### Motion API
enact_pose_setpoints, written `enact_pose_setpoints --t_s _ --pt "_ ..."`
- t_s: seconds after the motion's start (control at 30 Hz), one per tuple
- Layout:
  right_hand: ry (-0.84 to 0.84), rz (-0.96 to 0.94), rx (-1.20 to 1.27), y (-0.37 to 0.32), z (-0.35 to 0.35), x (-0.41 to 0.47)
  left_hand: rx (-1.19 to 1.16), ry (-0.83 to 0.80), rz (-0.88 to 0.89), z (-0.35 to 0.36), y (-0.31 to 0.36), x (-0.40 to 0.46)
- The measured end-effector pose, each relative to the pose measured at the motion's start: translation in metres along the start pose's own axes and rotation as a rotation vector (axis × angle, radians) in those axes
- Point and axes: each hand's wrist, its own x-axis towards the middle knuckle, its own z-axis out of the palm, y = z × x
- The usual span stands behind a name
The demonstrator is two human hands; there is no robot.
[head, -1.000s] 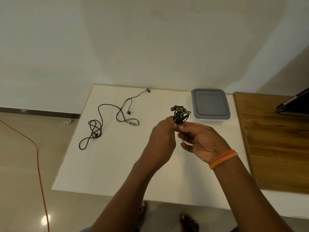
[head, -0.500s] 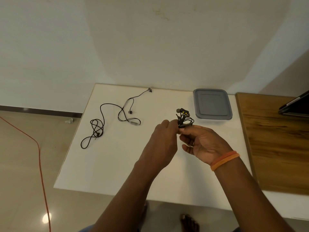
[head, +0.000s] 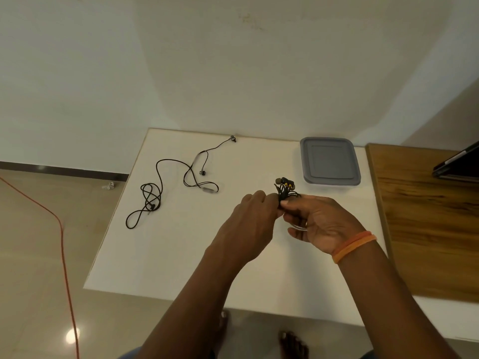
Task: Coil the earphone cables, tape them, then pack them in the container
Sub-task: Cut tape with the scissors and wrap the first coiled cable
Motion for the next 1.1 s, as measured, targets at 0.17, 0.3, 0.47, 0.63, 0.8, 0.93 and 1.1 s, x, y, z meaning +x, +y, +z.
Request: enact_pose_setpoints --t_s 0.17,0.3,0.47,0.63,0.8,0.93,1.1 --pt "-0.055 -0.008 -0.181 -0.006 -0.003 -0.007 -0.046 -0.053 -0.011 -0.003 -0.005 0.000" --pt "-0.087 0.009 -0.246 -0.010 -0.004 -0.011 -0.084 -0.049 -0.009 -0.006 -0.005 0.000" --pt "-0.111 -0.008 -0.202 -0.012 -0.005 -0.013 -0.097 -0.013 -0.020 -0.005 -0.006 0.001" --pt "-0.129 0.037 -0.119 -0.013 -0.004 -0.014 0.011 -0.015 -0.047 -0.003 -0.008 0.000" --pt "-0.113 0.117 0.003 -0.015 -0.005 -0.015 0.109 -0.058 -0.081 0.001 -0.002 -0.006" --pt "-0.115 0.231 0.200 -0.018 -0.009 -0.015 0.085 -0.084 -0.046 0.000 0.005 -0.007" --pt "-0.128 0.250 0.225 -0.019 -0.013 -0.013 0.085 -0.082 -0.061 0.000 0.005 -0.001"
